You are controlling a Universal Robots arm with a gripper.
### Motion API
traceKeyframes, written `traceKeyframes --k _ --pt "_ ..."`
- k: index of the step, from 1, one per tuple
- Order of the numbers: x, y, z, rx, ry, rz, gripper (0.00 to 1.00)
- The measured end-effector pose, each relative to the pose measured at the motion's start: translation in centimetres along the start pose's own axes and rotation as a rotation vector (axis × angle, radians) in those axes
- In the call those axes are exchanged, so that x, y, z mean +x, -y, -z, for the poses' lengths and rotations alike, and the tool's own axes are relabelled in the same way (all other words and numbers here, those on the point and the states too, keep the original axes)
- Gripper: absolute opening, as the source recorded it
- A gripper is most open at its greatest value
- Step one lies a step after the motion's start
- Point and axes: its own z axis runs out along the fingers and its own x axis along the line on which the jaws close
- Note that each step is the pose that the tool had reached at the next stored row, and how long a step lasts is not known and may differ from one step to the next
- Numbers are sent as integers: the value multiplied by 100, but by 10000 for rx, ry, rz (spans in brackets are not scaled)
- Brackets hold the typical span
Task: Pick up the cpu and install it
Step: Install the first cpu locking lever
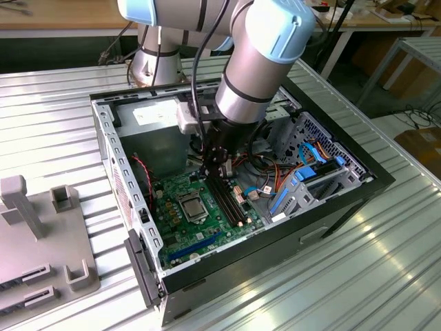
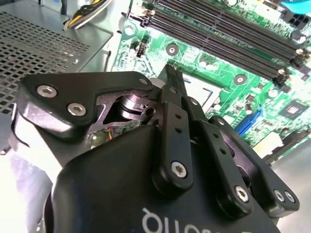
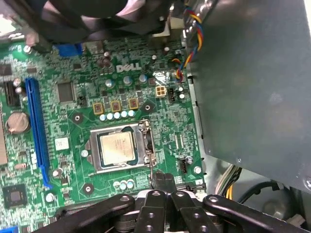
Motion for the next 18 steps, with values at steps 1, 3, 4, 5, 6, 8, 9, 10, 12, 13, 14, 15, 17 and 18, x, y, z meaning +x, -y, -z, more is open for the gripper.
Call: traceKeyframes --k 1,3,4,5,6,8,9,10,12,13,14,15,17,18 --pt "0 -3 0 9 -7 55 11" --pt "1 -10 0 26 -20 148 11" --pt "2 -20 -1 39 -30 212 11" --pt "3 -32 -2 54 -35 277 11" --pt "5 -45 -4 74 -37 316 11" --pt "8 -63 -7 182 -27 343 11" --pt "10 -76 -12 321 -12 358 11" --pt "11 -84 -14 435 1 370 11" --pt "14 -107 -16 582 17 392 11" --pt "16 -124 -19 612 22 399 11" --pt "19 -139 -20 631 24 404 11" --pt "21 -157 -21 662 26 409 11" --pt "22 -166 -16 776 38 427 11" --pt "21 -166 -8 809 41 441 11"
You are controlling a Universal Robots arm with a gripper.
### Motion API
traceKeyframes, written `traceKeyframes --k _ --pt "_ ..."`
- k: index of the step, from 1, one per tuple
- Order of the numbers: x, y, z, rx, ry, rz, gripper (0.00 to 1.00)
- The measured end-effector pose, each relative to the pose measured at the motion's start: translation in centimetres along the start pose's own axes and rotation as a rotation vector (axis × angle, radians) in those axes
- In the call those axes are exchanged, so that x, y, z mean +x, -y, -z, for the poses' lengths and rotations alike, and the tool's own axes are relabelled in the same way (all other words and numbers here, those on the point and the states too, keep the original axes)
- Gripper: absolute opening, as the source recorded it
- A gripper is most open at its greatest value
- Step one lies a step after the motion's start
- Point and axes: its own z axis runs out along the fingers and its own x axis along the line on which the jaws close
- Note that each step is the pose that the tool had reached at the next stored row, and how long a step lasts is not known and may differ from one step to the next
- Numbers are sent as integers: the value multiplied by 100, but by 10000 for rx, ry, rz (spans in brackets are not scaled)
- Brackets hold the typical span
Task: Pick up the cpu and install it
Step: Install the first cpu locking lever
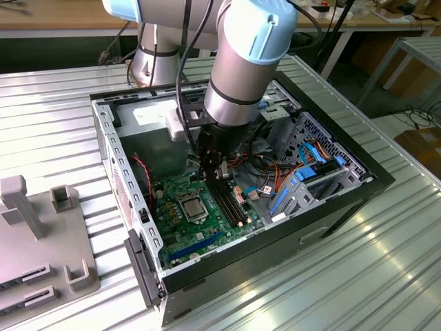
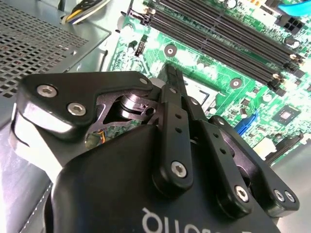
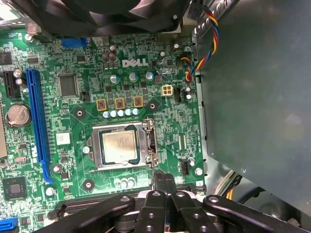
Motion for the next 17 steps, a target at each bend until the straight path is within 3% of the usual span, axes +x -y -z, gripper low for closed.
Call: traceKeyframes --k 7,13,17 --pt "3 -37 6 12 0 83 11" --pt "4 -39 5 28 -4 568 11" --pt "10 -41 6 25 -7 651 11"
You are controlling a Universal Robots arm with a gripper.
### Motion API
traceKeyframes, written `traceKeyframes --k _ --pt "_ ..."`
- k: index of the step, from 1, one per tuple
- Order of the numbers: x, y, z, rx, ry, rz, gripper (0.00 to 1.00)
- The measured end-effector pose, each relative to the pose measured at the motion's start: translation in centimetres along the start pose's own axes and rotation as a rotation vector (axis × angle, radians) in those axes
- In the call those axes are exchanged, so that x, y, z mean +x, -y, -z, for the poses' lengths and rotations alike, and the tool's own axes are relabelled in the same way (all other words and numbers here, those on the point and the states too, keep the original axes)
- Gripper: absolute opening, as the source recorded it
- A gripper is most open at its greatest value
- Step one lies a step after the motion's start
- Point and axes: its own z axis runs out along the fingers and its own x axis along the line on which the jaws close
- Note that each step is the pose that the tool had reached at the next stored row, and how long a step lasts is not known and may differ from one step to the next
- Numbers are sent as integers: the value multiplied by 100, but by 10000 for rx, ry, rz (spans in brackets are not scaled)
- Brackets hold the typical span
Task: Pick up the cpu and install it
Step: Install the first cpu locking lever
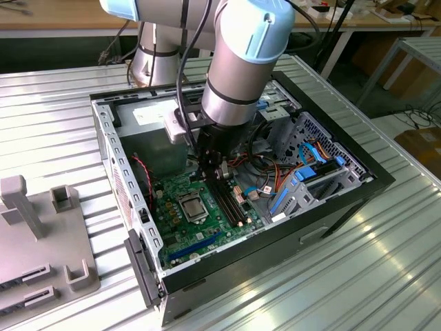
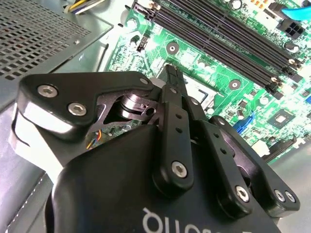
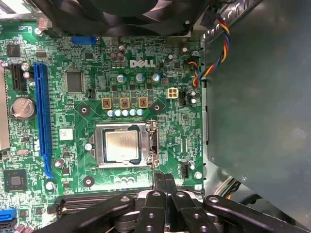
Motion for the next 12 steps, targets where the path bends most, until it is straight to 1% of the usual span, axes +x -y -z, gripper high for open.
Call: traceKeyframes --k 8,12 --pt "121 3 9 -1 1 21 11" --pt "168 4 11 -2 0 30 11"
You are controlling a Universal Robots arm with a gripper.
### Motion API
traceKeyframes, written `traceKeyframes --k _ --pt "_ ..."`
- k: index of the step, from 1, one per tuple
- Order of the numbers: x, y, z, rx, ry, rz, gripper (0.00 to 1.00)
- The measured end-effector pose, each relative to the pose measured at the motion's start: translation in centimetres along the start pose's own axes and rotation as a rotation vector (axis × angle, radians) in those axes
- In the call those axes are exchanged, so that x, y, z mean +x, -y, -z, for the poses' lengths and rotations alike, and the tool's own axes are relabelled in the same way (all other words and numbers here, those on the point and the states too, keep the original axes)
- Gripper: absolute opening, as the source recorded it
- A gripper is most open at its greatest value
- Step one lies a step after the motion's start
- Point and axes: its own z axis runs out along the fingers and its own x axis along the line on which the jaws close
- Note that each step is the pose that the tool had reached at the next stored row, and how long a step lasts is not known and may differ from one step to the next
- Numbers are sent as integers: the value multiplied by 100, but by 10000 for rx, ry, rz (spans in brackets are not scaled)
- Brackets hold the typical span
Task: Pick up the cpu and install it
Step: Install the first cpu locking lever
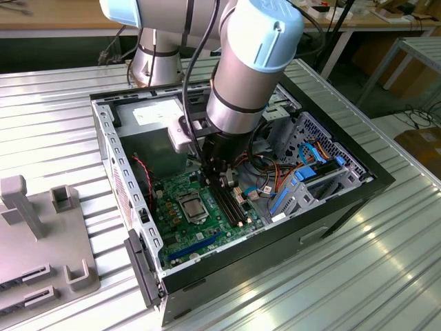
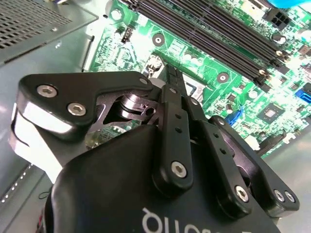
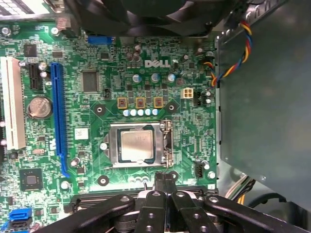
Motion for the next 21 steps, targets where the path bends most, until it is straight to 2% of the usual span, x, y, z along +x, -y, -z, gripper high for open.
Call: traceKeyframes --k 6,11,21 --pt "86 2 -2 -1 1 16 11" --pt "147 4 -31 -1 0 27 11" --pt "217 6 -104 -2 1 28 11"
